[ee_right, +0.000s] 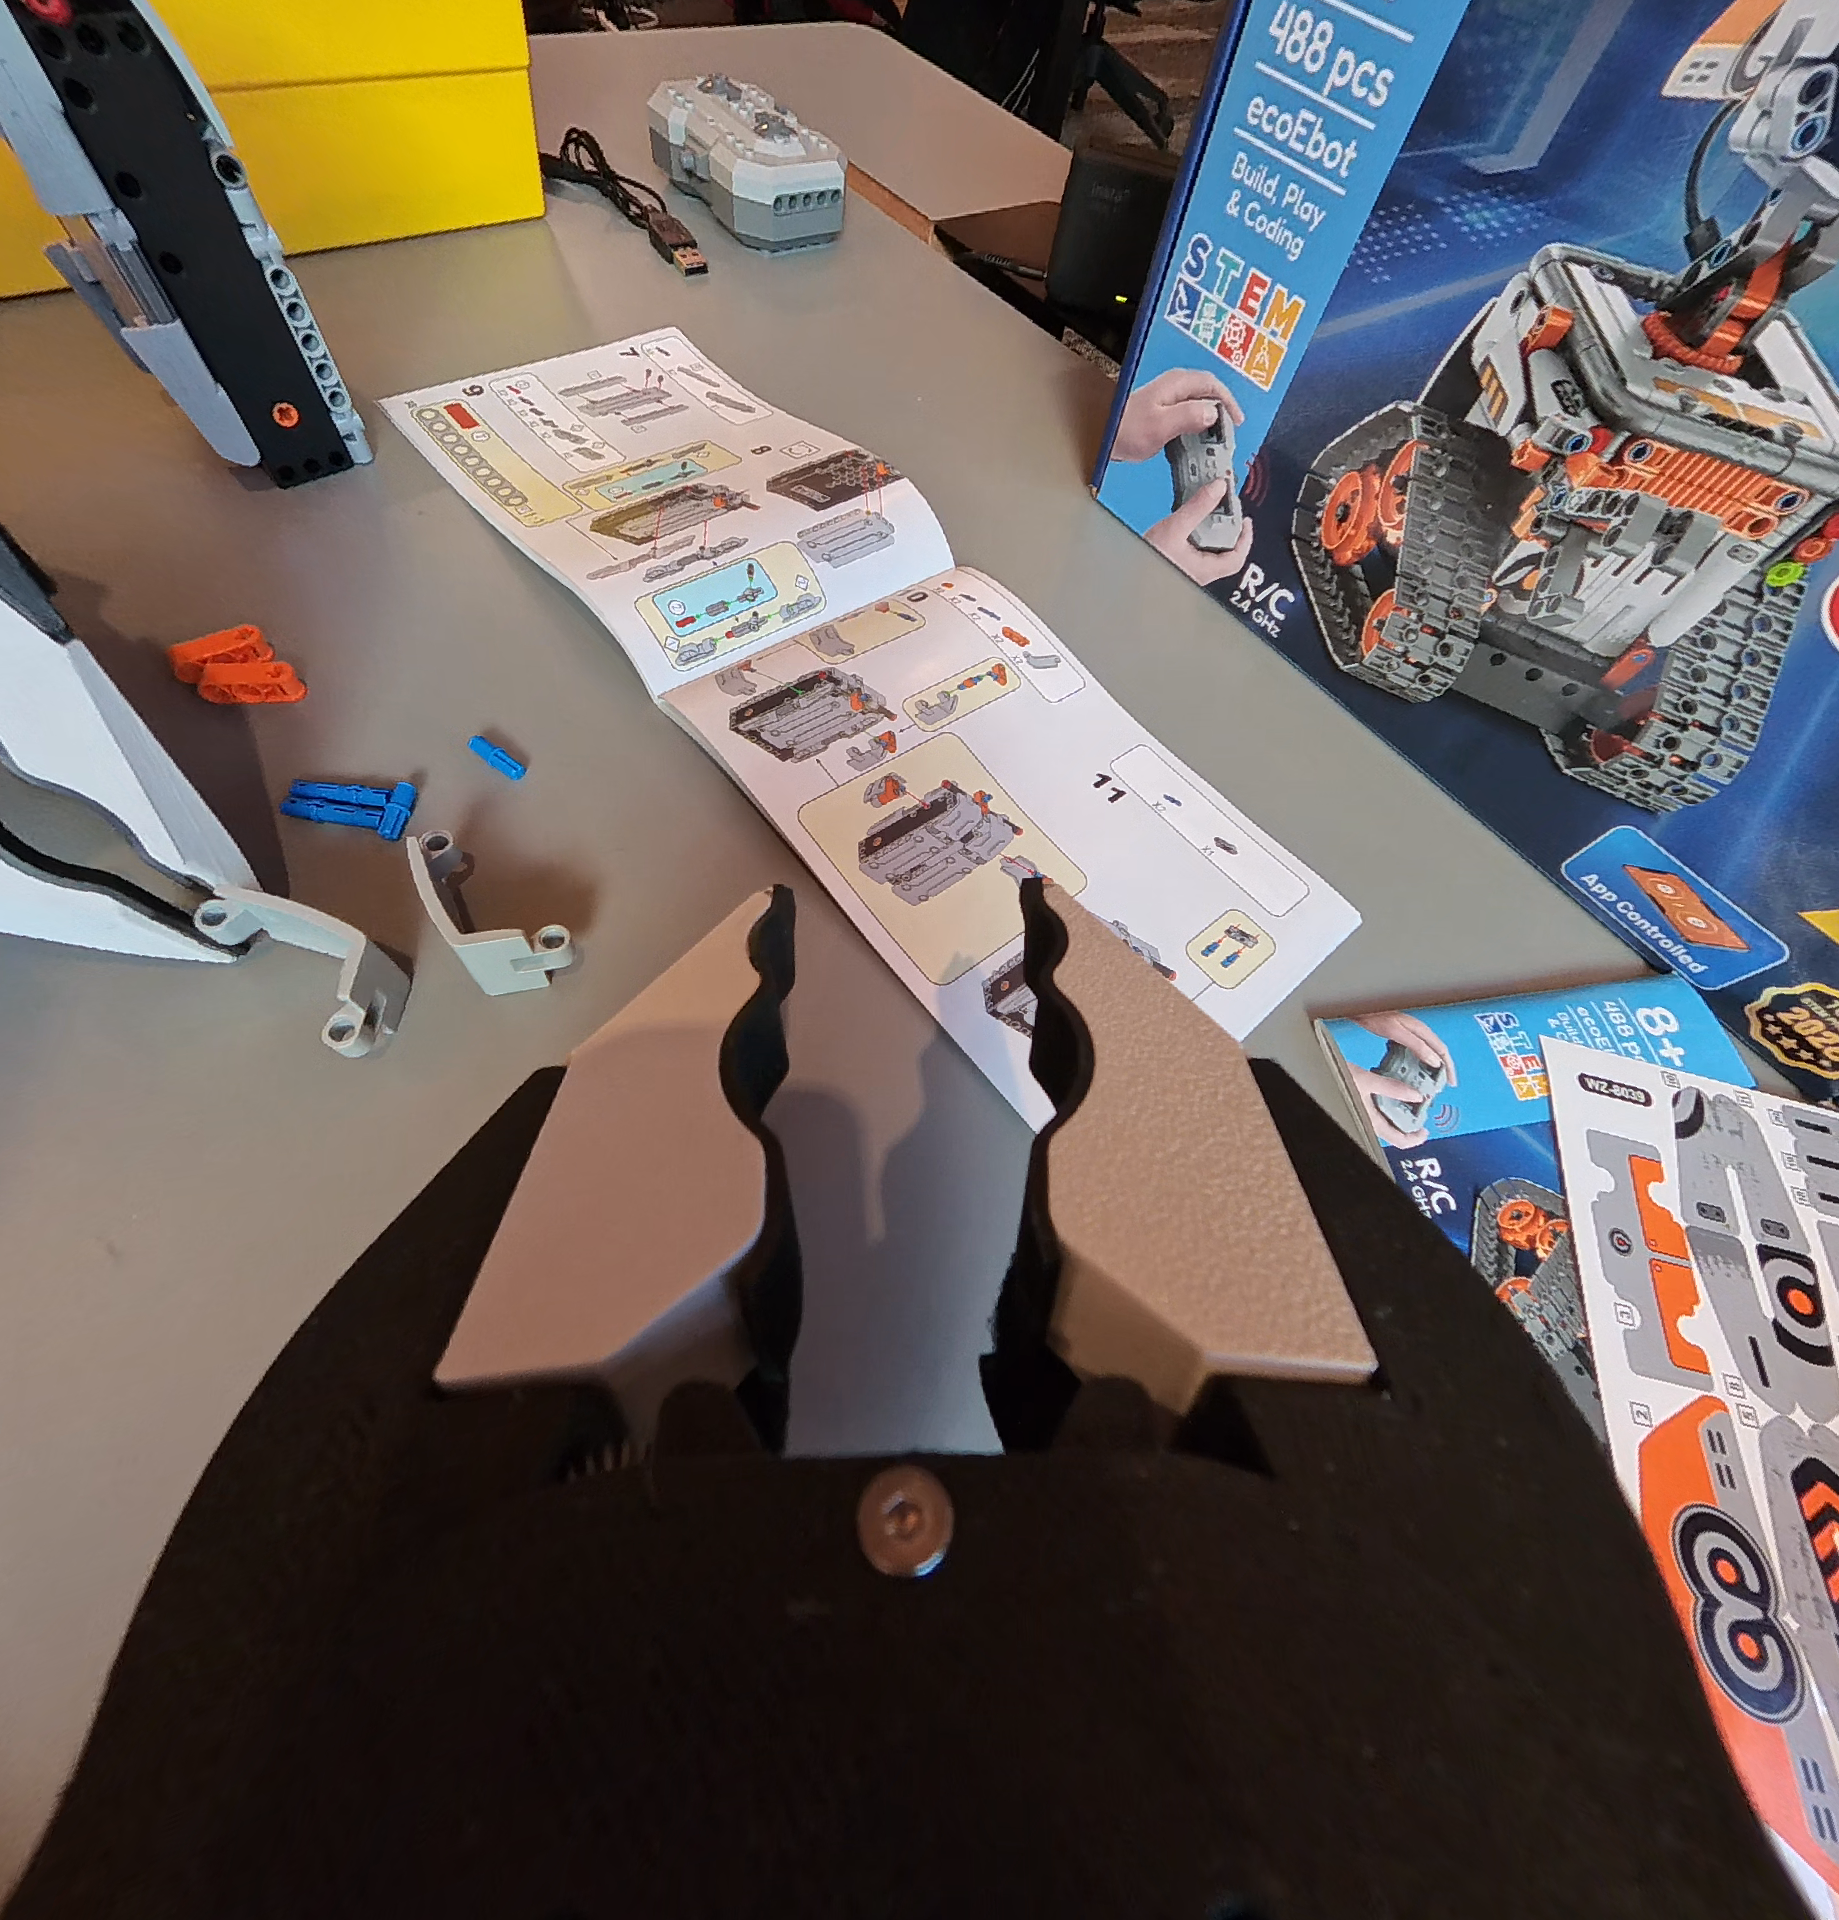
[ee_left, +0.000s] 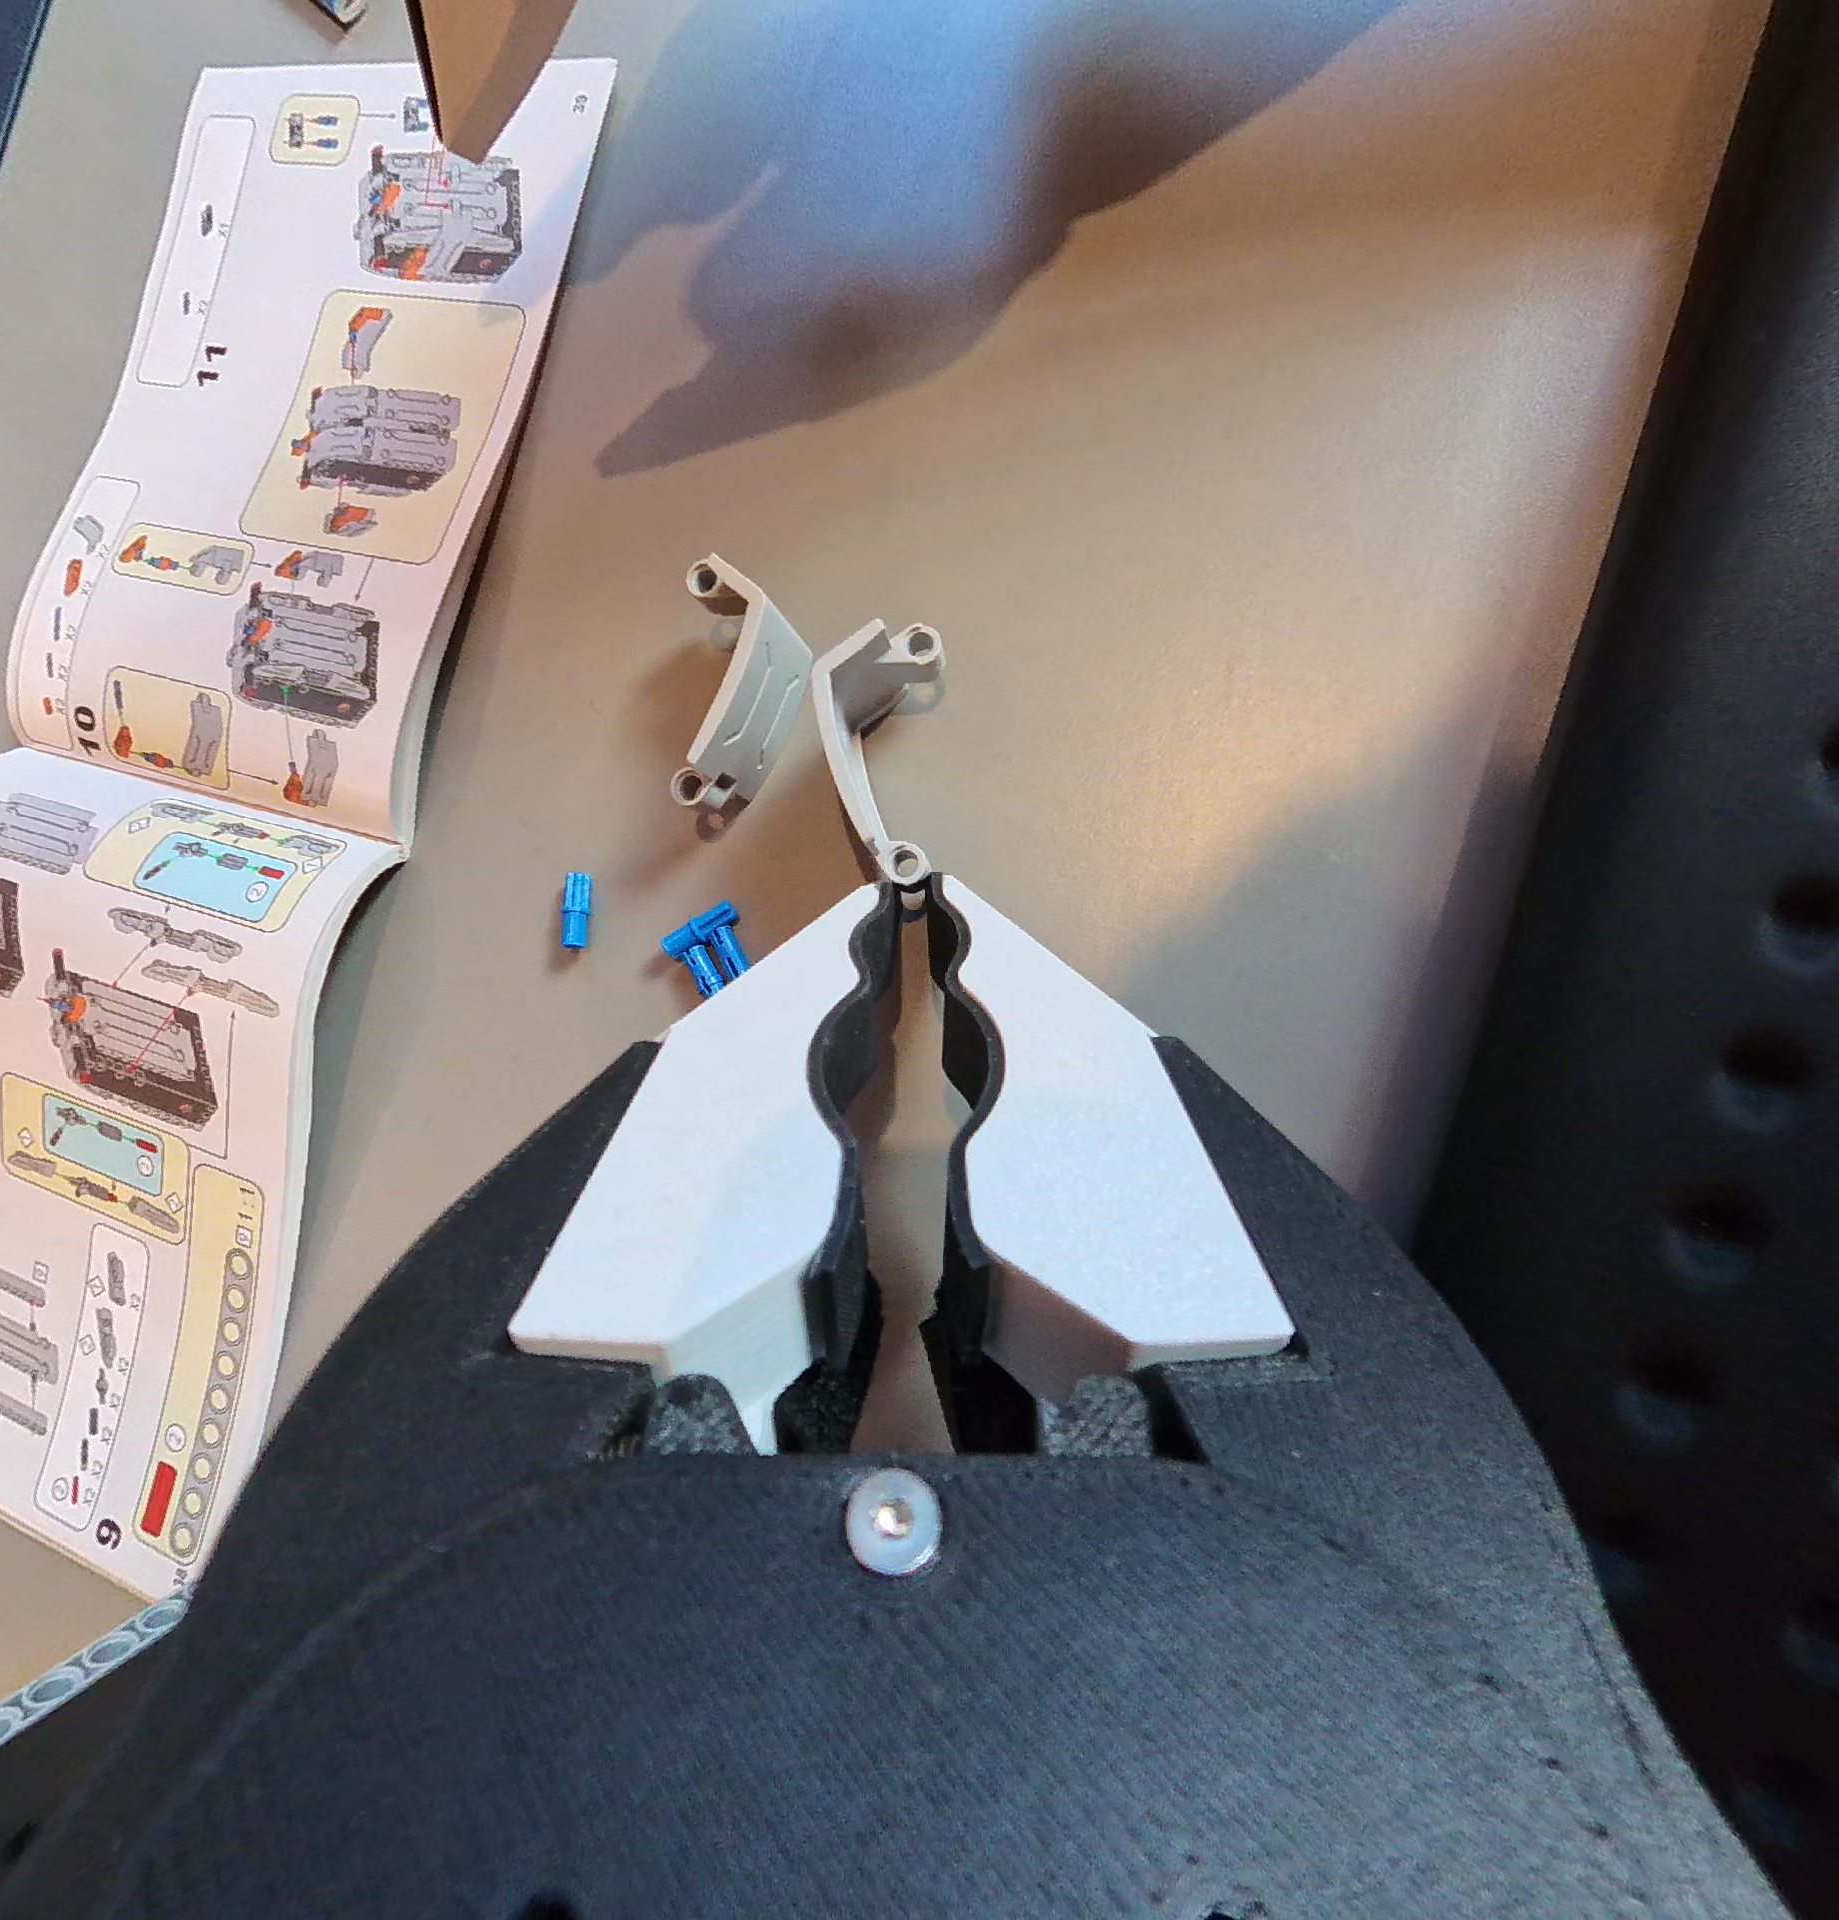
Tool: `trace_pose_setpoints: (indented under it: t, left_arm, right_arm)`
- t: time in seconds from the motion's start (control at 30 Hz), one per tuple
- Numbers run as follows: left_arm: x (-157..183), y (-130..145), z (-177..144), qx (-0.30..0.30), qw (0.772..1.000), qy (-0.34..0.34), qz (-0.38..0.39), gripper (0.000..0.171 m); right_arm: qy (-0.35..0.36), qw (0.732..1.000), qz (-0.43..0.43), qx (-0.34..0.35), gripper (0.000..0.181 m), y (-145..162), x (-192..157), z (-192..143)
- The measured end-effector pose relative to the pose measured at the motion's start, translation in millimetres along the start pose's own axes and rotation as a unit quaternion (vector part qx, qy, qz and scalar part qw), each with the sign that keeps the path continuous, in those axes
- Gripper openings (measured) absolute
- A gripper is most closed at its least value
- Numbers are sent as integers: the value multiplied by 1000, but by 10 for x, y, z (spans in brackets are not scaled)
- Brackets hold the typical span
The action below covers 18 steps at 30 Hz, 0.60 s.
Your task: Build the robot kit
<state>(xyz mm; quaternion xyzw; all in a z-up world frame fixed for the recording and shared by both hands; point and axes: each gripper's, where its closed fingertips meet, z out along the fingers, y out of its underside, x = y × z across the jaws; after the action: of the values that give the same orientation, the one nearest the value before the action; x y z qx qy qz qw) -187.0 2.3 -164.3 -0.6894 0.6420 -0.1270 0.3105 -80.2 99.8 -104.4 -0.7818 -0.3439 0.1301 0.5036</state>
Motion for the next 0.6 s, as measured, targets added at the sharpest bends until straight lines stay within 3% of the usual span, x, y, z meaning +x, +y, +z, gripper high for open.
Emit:
trace_pose_setpoints:
  t: [0.6]
  left_arm:
    - [5,11,-2,-21,999,28,-14,3]
  right_arm:
    - [0,1000,-15,-7,43,7,-35,1]
